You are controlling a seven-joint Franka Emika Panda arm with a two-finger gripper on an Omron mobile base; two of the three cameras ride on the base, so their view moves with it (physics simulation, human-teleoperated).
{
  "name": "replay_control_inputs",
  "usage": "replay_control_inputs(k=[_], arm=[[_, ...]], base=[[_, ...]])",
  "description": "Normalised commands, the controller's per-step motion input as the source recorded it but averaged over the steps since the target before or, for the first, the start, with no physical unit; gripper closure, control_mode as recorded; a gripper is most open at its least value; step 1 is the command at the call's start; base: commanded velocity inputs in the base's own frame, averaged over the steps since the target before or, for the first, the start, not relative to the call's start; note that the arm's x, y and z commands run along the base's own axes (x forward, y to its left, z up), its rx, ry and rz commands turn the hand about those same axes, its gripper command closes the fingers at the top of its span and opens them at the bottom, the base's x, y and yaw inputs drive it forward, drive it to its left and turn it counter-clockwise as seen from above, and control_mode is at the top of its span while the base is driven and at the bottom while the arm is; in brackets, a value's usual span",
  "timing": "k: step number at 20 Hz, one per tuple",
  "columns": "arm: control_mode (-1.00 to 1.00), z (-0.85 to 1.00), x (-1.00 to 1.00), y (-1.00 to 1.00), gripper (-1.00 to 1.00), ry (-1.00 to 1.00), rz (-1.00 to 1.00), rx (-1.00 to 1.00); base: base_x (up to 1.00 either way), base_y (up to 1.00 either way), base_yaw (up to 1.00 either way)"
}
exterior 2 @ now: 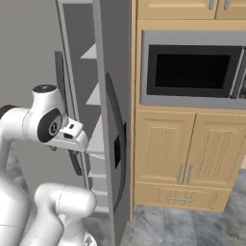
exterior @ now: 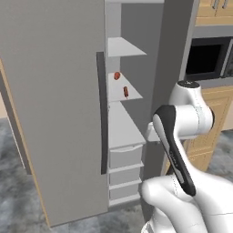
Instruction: Store the hot dog in the freezer for long-term storage. Close the freezer door after placing the cooked food.
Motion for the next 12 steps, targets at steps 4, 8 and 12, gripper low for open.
replay_control_inputs(k=[4, 8, 12], arm=[[1.00, 0.00, 0.00, 0.00, -1.00, 0.00, 0.00, 0.00], [1.00, 0.00, 0.00, 0.00, -1.00, 0.00, 0.00, 0.00], [1.00, 0.00, 0.00, 0.00, -1.00, 0.00, 0.00, 0.00]], base=[[0.00, -0.55, 0.02], [0.00, -0.31, 0.00], [0.00, -0.01, 0.00]])
